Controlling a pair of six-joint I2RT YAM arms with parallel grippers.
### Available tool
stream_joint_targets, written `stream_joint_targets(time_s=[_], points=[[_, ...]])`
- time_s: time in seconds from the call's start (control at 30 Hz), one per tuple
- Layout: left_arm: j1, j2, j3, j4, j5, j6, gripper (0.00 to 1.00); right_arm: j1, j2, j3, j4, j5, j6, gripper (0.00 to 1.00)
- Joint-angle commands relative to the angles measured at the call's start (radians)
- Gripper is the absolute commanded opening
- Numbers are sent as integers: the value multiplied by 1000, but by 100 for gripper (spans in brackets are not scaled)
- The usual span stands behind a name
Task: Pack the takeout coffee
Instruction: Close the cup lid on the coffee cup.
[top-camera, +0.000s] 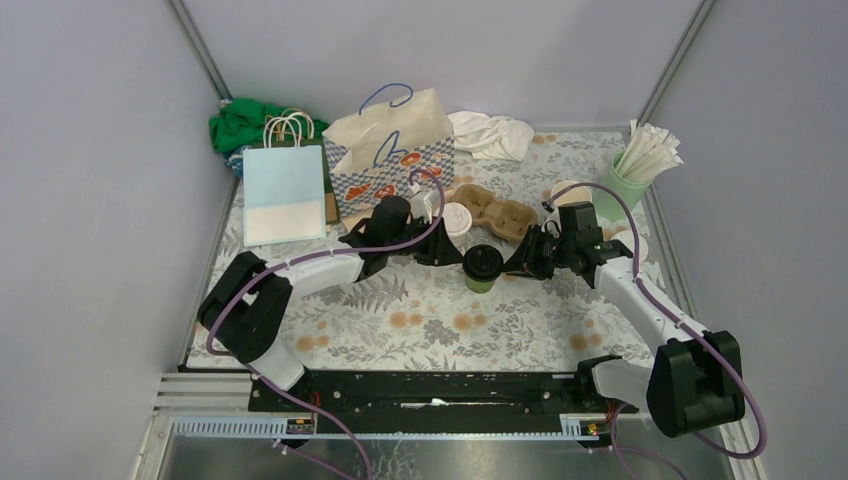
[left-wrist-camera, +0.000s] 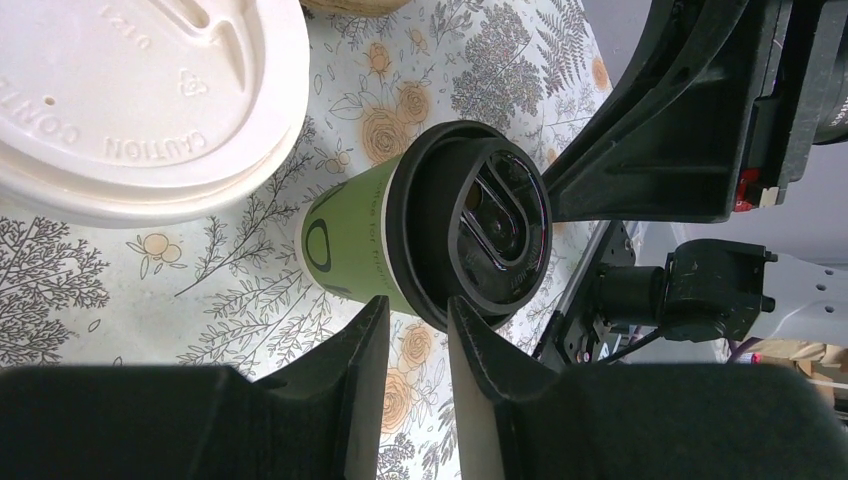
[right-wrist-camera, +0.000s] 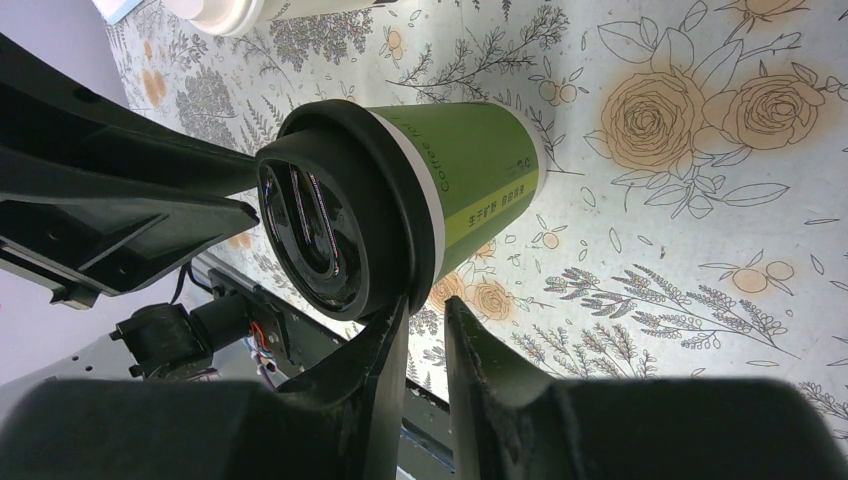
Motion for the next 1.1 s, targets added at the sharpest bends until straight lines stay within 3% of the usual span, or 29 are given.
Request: stream_joint_targets(time_s=[0.0, 0.5, 1.07], points=[[5, 23, -2, 81, 35, -16, 31, 9, 5, 4, 20, -18, 10, 27], [14, 58, 1, 102, 50, -30, 27, 9, 13, 20, 32, -33, 25, 26], [20, 49, 10, 76, 52, -15, 25, 7, 35, 129, -50, 61, -30, 27]])
